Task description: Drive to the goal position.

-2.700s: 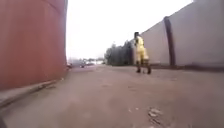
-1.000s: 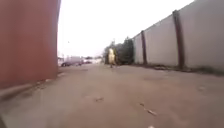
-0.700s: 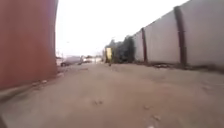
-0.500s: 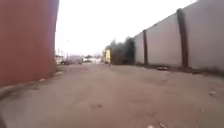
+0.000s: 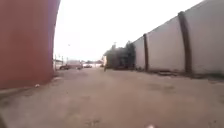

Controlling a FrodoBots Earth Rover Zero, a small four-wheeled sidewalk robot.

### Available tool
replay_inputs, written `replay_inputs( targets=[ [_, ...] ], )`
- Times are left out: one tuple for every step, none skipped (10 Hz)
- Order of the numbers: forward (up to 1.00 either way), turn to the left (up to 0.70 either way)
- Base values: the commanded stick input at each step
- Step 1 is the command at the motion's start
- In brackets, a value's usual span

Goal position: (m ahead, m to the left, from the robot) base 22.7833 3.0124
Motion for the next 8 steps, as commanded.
replay_inputs(
  targets=[
    [0.5, 0.0],
    [0.5, 0.0],
    [0.5, 0.0],
    [0.5, 0.0],
    [0.5, 0.0],
    [0.5, 0.0],
    [0.5, 0.0],
    [0.5, 0.0]
  ],
)
